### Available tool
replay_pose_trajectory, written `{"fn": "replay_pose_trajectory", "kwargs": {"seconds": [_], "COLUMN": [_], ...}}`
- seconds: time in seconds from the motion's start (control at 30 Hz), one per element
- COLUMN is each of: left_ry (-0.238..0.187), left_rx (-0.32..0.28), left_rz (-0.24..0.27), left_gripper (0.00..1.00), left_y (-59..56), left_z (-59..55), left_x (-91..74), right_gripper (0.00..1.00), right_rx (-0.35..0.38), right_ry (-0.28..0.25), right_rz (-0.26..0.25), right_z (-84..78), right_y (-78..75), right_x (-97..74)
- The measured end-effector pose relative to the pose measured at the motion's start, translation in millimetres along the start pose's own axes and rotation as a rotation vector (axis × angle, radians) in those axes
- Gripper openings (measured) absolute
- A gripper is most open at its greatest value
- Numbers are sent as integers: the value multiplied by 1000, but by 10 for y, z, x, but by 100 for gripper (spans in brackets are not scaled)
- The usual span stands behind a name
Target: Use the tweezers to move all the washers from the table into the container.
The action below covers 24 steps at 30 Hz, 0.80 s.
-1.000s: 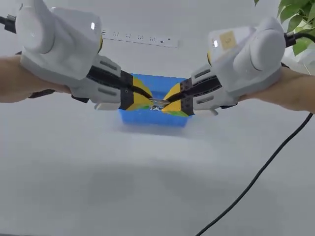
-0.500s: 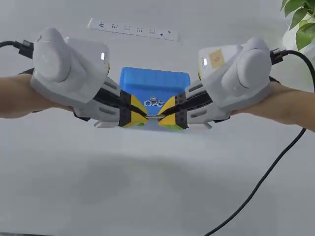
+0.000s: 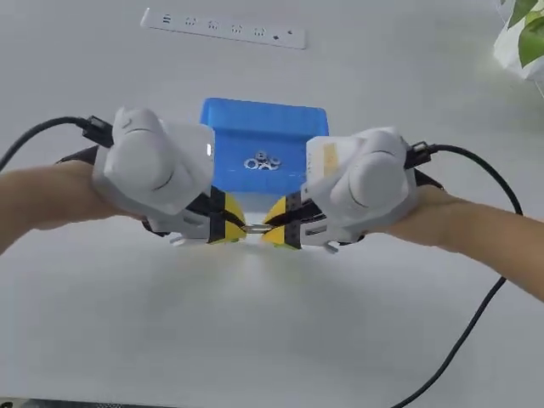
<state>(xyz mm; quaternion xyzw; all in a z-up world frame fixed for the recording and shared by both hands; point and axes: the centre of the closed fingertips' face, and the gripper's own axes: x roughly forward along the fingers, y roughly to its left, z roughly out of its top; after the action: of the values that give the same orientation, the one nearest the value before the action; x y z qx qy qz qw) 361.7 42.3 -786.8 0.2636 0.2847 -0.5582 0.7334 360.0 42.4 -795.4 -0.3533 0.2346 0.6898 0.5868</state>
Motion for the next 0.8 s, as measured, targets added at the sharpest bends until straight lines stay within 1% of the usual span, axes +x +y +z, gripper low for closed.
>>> {"fn": "replay_pose_trajectory", "kwargs": {"seconds": [0.07,0.13,0.17,0.2,0.23,0.27,0.3,0.33,0.37,0.4,0.43,0.53,0.6,0.63,0.67,0.73,0.8], "left_ry": [18,30,26,22,20,33,50,65,28,45,43,47,54,58,41,56,64], "left_rx": [10,5,-4,-16,-14,-18,-12,5,7,-22,-14,-23,-37,-110,-112,-88,-88], "left_rz": [-2,-7,-12,-17,-19,-25,-24,-11,12,-5,-2,2,10,-8,-4,20,29], "left_gripper": [8,9,9,9,9,9,9,9,9,9,9,9,13,16,18,18,18], "left_y": [2,7,7,1,-3,-14,-17,-2,37,-8,-13,-29,-20,-71,-70,-66,-86], "left_z": [-29,-54,-53,-63,-70,-103,-140,-180,-110,-131,-123,-111,-112,-125,-99,-127,-138], "left_x": [32,51,52,56,56,68,72,78,73,63,59,47,36,28,20,-2,-32], "right_gripper": [8,9,9,9,10,10,10,10,11,11,11,12,14,14,15,16,17], "right_rx": [-7,-3,-6,-25,-23,-29,-48,-45,-40,-39,-32,-17,-6,14,24,27,20], "right_ry": [12,23,36,42,46,66,79,67,71,70,70,76,88,99,107,117,125], "right_rz": [-1,-1,4,5,7,16,14,7,7,7,6,5,1,3,6,6,7], "right_z": [-21,-42,-70,-86,-96,-133,-156,-124,-129,-125,-125,-128,-127,-139,-135,-133,-139], "right_y": [-1,-8,5,14,18,32,28,19,18,8,5,-4,-27,-27,-39,-45,-38], "right_x": [24,49,59,66,71,71,68,63,64,51,44,41,41,37,45,46,47]}}
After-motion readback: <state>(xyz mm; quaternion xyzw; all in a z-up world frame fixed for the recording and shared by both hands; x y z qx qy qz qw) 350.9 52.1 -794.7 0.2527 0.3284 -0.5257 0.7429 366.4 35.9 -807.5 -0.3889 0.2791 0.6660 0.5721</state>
